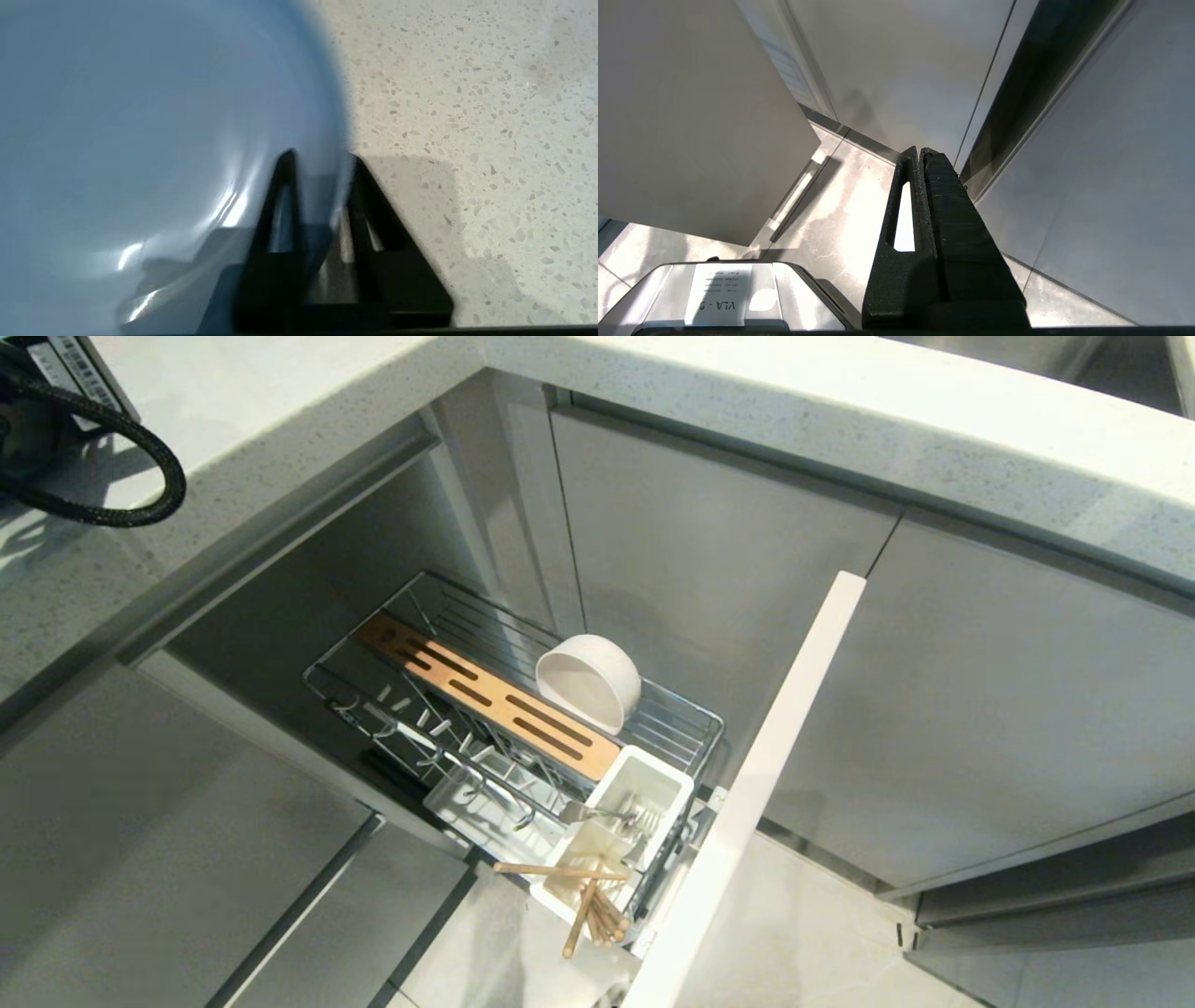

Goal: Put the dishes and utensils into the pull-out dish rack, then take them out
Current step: Pick up the plate and place it in the cupboard

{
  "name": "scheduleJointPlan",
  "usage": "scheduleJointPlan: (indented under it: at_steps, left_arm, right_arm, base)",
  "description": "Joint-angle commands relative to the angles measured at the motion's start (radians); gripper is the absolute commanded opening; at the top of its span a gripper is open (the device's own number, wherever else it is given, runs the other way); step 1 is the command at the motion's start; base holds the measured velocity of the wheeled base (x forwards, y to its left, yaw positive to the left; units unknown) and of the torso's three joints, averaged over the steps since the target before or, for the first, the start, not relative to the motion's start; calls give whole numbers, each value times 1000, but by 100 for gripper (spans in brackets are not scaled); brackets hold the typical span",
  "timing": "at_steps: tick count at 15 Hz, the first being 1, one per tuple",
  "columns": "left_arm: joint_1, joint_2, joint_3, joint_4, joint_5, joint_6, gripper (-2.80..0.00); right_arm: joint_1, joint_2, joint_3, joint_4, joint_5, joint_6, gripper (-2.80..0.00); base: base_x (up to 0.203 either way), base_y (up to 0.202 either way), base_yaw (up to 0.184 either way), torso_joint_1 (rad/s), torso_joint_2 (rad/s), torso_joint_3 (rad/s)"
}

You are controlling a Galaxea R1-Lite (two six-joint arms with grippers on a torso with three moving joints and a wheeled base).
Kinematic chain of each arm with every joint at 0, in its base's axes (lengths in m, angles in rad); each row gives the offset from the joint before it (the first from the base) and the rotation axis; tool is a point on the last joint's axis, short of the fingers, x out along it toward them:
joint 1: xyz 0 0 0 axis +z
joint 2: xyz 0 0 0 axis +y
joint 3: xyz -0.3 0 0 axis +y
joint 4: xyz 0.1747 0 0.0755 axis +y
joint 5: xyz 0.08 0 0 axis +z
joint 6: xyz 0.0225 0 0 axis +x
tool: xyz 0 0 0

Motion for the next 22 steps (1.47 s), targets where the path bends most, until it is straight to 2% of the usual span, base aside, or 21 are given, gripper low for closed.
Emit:
scheduleJointPlan:
  at_steps: [1, 7, 9, 12, 16, 17, 20, 22]
  left_arm:
    - [-3, -19, 2, 2, 4, -2, -280]
    - [-36, -84, 7, 5, 4, -1, -280]
    - [-77, -95, 2, 2, 14, -9, -280]
    - [-95, -115, -16, -20, 15, -14, -280]
    - [-194, -123, -42, -84, 15, -43, -280]
    - [-239, -123, -43, -105, 16, -53, -280]
    - [-344, -113, -56, -226, 32, -61, -280]
    - [-406, -91, -73, -326, 76, -53, -280]
  right_arm:
    - [0, -4, 2, 0, 0, 0, -280]
    - [1, -4, 2, 0, 0, 0, -280]
    - [0, -4, 2, 0, 0, 0, -280]
    - [0, -3, 2, 0, 0, 1, -280]
    - [1, -3, 2, 0, 0, 1, -280]
    - [1, -3, 2, 0, 0, 1, -280]
    - [0, -4, 2, 0, 0, 1, -280]
    - [1, -4, 2, 0, 0, 1, -280]
  base:
    - [0, 0, 0, 0, 0, 0]
    - [0, 0, 0, 0, 0, 0]
    - [0, 0, 0, 0, 0, 0]
    - [0, 0, 0, 0, 0, 0]
    - [0, 0, 0, 0, 0, 0]
    - [0, 0, 0, 0, 0, 0]
    - [0, 0, 0, 0, 0, 0]
    - [0, 0, 0, 0, 0, 0]
